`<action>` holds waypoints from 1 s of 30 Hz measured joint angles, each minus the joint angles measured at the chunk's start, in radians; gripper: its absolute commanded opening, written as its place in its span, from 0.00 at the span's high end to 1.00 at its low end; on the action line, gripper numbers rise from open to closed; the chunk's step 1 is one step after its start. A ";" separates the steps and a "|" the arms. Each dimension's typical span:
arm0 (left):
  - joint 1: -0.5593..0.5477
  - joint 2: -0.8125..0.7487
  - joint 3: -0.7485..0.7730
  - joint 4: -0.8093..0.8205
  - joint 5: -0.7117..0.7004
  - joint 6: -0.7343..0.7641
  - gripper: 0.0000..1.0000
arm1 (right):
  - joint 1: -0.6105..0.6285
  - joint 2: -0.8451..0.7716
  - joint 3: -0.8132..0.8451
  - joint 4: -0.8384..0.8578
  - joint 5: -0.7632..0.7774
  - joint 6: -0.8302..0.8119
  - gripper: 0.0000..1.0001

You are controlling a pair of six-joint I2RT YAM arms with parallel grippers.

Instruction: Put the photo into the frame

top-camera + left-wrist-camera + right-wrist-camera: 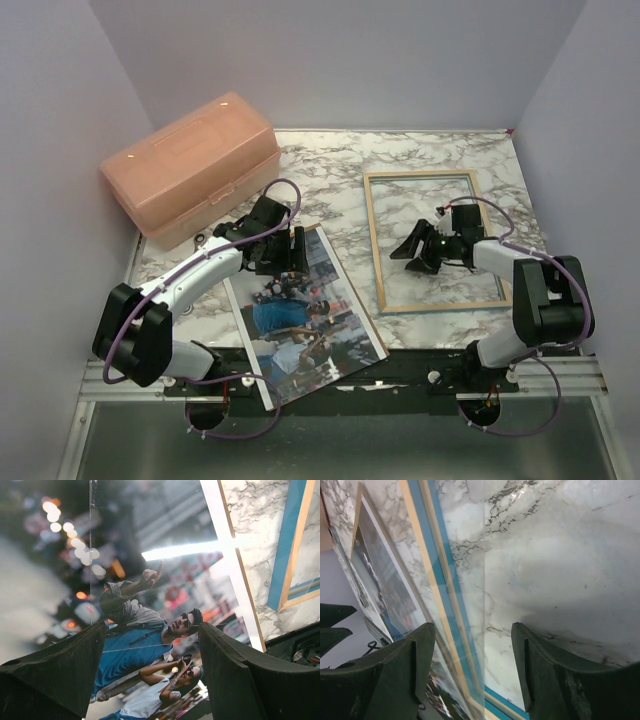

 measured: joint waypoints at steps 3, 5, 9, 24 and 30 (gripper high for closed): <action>0.000 -0.001 0.000 0.000 0.000 0.000 0.24 | -0.008 0.027 -0.029 0.068 -0.047 0.023 0.27; 0.000 -0.003 0.000 0.000 0.000 0.000 0.24 | -0.008 0.040 -0.045 0.130 -0.092 0.041 0.27; 0.000 -0.009 0.000 0.000 0.000 0.000 0.24 | -0.008 0.078 -0.080 0.254 -0.179 0.082 0.31; -0.007 -0.032 0.000 0.053 0.037 -0.019 0.24 | -0.008 0.123 -0.094 0.374 -0.264 0.129 1.00; -0.022 -0.032 0.000 0.070 0.052 -0.035 0.24 | -0.008 -0.006 -0.032 0.219 -0.233 0.099 1.00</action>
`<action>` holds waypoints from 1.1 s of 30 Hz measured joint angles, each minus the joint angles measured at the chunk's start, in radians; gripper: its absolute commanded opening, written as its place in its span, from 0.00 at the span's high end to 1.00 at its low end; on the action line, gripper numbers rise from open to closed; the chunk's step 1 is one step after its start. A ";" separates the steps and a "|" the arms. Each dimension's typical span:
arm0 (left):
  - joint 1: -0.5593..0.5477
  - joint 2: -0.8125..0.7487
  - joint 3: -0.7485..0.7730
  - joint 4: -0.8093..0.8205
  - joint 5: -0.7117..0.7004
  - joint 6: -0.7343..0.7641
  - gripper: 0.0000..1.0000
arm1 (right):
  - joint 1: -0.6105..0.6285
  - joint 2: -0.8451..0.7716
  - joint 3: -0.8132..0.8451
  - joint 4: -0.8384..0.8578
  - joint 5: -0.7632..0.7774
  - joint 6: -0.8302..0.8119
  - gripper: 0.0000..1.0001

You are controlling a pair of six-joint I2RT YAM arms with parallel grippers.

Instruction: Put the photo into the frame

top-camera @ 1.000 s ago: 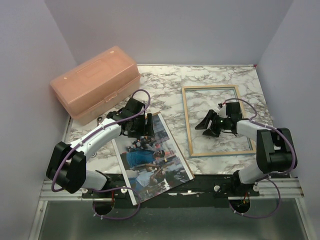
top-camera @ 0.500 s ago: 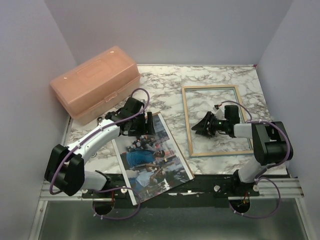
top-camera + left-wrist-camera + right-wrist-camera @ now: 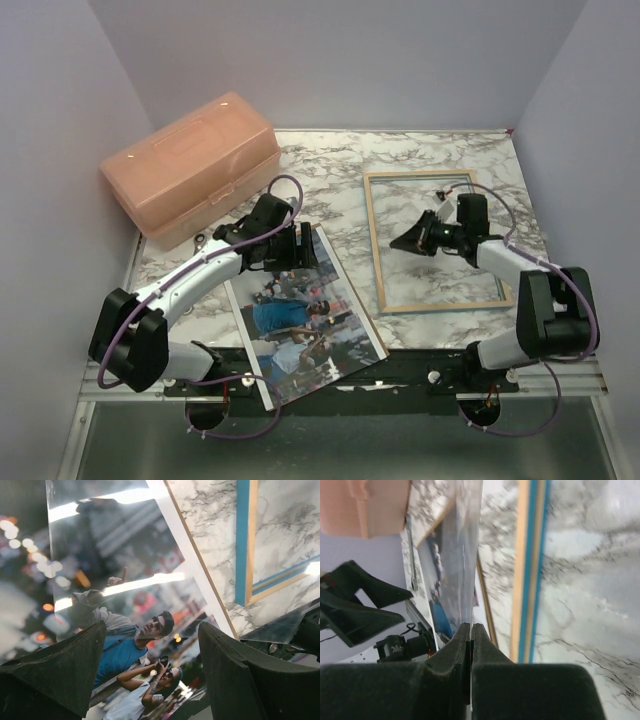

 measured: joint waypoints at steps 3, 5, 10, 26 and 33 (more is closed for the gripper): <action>-0.019 0.009 0.016 0.002 0.001 -0.011 0.23 | 0.000 -0.131 0.112 -0.141 0.070 -0.028 1.00; -0.040 0.032 0.046 0.007 0.001 -0.023 0.22 | 0.000 -0.208 0.190 -0.208 0.120 -0.043 1.00; -0.087 0.089 0.108 0.021 0.000 -0.057 0.20 | 0.000 -0.371 0.404 -0.387 0.280 -0.085 1.00; -0.283 0.527 0.592 -0.051 -0.072 -0.240 0.18 | 0.000 -0.548 0.767 -0.756 0.746 -0.179 1.00; -0.333 0.813 0.915 -0.198 -0.116 -0.290 0.22 | 0.000 -0.558 0.826 -0.809 0.873 -0.221 1.00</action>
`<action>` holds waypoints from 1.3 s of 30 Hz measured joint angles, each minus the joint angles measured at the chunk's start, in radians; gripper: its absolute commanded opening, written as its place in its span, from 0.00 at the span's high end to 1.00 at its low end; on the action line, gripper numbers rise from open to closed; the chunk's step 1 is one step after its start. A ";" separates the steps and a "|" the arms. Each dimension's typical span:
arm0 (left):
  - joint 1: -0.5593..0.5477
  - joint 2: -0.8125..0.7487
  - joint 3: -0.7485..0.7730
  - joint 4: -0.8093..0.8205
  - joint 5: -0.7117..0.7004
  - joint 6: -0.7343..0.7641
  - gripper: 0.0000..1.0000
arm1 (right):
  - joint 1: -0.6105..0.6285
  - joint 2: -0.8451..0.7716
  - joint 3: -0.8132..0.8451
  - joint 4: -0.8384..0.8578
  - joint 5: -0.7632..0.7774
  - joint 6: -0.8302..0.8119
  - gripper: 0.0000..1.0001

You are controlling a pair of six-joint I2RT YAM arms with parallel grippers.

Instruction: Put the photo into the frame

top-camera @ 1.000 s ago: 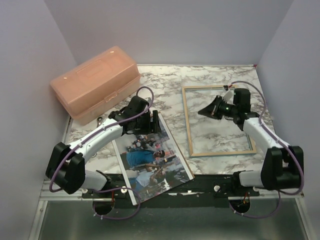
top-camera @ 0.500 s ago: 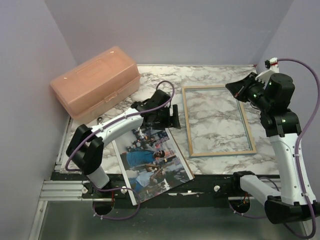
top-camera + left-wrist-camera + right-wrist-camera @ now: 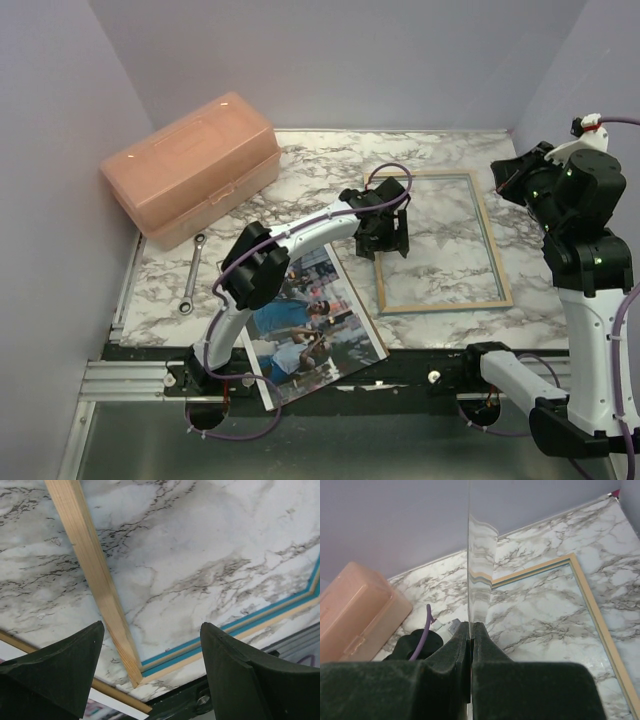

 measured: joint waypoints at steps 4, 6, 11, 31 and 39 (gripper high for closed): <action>-0.003 0.073 0.088 -0.101 -0.034 -0.013 0.26 | 0.000 -0.005 0.006 -0.019 0.037 -0.018 1.00; -0.003 0.093 0.119 -0.138 -0.053 -0.021 0.26 | 0.000 -0.005 0.006 -0.025 0.050 -0.025 1.00; 0.005 0.109 0.157 -0.196 -0.078 -0.041 0.34 | 0.000 -0.003 0.005 -0.035 0.068 -0.037 1.00; 0.034 0.272 0.302 -0.257 -0.033 -0.076 1.00 | 0.000 0.000 0.003 -0.038 0.099 -0.043 1.00; 0.034 0.125 0.056 -0.153 -0.037 -0.079 1.00 | 0.000 0.024 0.003 -0.043 0.051 -0.045 0.99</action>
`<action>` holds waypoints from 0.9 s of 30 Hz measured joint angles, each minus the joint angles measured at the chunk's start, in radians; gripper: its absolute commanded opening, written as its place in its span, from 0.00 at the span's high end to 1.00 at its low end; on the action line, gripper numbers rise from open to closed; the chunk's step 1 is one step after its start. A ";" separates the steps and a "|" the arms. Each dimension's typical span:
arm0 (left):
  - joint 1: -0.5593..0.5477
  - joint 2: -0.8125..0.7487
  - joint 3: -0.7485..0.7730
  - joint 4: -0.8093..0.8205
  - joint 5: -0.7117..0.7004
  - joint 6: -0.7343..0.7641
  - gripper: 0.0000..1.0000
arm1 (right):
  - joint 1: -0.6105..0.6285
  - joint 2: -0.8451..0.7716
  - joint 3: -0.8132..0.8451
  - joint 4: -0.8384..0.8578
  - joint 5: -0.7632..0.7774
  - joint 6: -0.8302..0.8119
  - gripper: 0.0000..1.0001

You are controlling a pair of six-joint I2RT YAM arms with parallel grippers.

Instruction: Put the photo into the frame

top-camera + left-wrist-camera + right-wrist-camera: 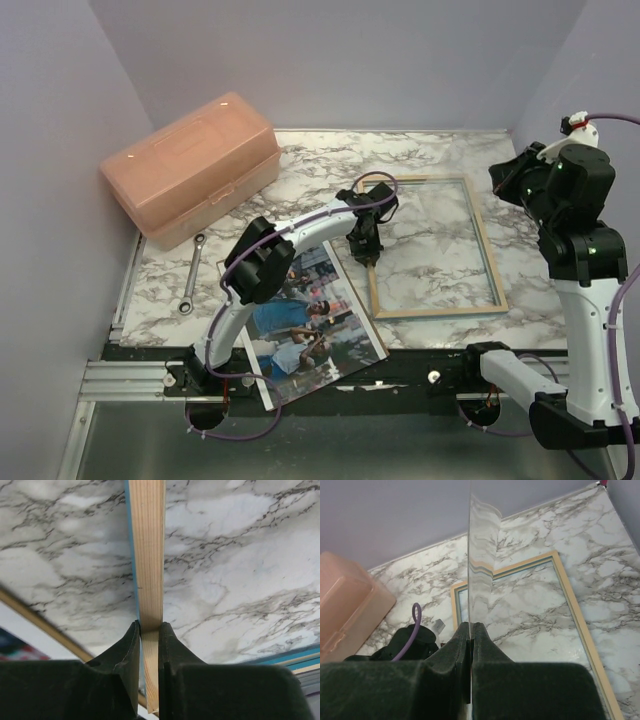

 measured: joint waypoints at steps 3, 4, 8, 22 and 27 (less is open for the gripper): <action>0.003 -0.061 -0.056 0.005 -0.005 0.013 1.00 | 0.000 0.014 0.000 0.000 -0.039 0.001 1.00; 0.005 -0.082 -0.066 0.004 -0.008 0.021 1.00 | 0.000 0.018 0.000 0.000 -0.055 0.002 1.00; 0.020 -0.182 -0.114 0.012 -0.013 0.053 1.00 | 0.000 0.033 0.000 -0.001 -0.116 0.004 1.00; 0.103 -0.505 -0.497 0.051 -0.042 0.222 1.00 | 0.000 0.053 -0.067 0.002 -0.343 0.035 0.99; 0.114 -0.548 -0.635 0.089 -0.050 0.240 1.00 | 0.000 0.056 -0.099 0.014 -0.419 0.061 0.99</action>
